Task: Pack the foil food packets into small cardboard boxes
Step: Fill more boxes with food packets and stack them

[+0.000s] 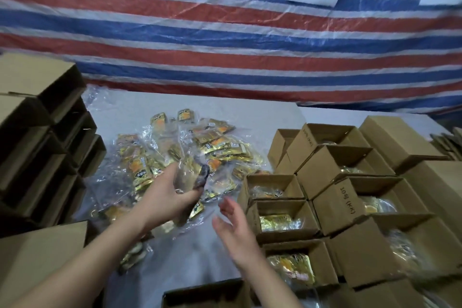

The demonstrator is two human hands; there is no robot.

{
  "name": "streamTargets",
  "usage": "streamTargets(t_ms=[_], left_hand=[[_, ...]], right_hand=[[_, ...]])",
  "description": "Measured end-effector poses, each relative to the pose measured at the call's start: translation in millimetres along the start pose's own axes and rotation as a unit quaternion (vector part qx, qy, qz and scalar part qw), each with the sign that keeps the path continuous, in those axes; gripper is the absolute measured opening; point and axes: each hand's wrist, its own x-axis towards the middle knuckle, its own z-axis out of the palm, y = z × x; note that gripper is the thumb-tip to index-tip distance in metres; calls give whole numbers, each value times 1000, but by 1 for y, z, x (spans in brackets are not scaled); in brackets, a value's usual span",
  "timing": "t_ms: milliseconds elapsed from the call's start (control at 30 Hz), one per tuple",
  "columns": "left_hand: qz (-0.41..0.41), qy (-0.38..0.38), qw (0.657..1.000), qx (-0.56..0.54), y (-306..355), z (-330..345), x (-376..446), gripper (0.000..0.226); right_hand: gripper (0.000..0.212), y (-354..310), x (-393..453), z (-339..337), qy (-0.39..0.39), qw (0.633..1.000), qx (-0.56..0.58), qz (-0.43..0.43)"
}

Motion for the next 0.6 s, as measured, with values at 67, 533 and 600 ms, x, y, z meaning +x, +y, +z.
streamTargets(t_ms=[67,533,600], left_hand=[[8,4,998,-58,26,1,-19,32],[33,13,996,77,68,47,-71,96],[3,-23,999,27,40,48,-80,75]], right_hand=[[104,-18,4,-4,-33,995,89,-22],[53,-25,-25,-37,-115,952,275,64],[54,-11,-30,-40,-62,971,222,70]])
